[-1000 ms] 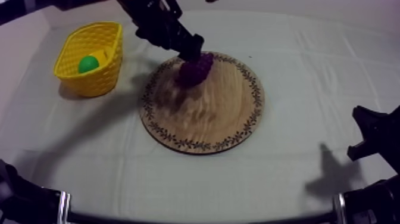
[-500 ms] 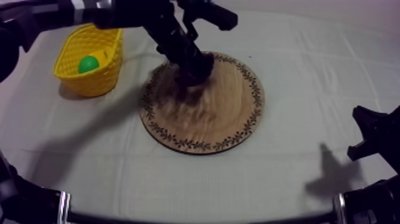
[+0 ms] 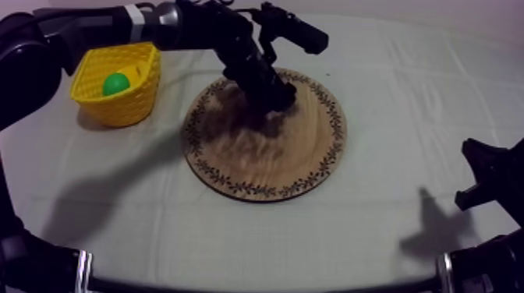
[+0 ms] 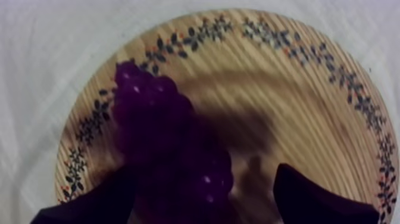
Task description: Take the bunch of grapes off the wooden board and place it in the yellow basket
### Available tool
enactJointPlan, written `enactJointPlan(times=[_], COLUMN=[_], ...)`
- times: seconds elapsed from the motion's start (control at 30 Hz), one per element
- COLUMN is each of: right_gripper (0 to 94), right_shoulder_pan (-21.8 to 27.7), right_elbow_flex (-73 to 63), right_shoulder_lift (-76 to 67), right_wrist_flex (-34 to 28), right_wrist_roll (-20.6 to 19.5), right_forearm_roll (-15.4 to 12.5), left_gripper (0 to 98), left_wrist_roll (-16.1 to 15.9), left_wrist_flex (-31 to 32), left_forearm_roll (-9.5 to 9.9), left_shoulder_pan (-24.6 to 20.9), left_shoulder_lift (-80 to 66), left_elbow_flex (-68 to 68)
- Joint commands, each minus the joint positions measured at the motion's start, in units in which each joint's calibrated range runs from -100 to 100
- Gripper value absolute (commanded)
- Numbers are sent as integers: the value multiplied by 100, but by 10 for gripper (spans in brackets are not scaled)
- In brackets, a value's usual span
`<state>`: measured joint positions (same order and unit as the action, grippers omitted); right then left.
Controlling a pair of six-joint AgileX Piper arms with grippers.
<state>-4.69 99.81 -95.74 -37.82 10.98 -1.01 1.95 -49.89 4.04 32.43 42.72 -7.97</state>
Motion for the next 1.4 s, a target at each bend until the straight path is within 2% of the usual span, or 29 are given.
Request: enactJointPlan(times=[0.0, 0.2, 0.37, 0.5, 0.7, 0.83, 0.97, 1.17, 1.37], right_gripper=[4, 4, 4, 4, 4, 4, 4, 4, 4], right_shoulder_pan=[2, 2, 2, 2, 2, 2, 2, 2, 2], right_elbow_flex=[-3, -3, -3, -3, -3, -3, -3, -3, -3], right_shoulder_lift=[-1, -1, -1, -1, -1, -1, -1, -1, -1], right_wrist_flex=[0, 0, 0, 0, 0, 0, 0, 0, 0], right_wrist_roll=[-1, -1, -1, -1, -1, -1, -1, -1, -1], right_forearm_roll=[1, 1, 1, 1, 1, 1, 1, 1, 1], left_gripper=[853, 843, 808, 742, 583, 496, 453, 431, 440], left_wrist_roll=[92, 445, 655, 713, 641, 580, 523, 378, 157], left_wrist_flex=[9, 29, 31, 32, 32, 32, 32, -3, -436], left_forearm_roll=[59, 272, 374, 438, 477, 479, 465, 350, 140], left_shoulder_pan=[1, 4, 4, 14, 53, 74, 75, 19, -117], left_shoulder_lift=[79, 334, 492, 561, 610, 618, 514, -67, -1089], left_elbow_flex=[-76, -380, -570, -625, -600, -523, -397, -13, 629])
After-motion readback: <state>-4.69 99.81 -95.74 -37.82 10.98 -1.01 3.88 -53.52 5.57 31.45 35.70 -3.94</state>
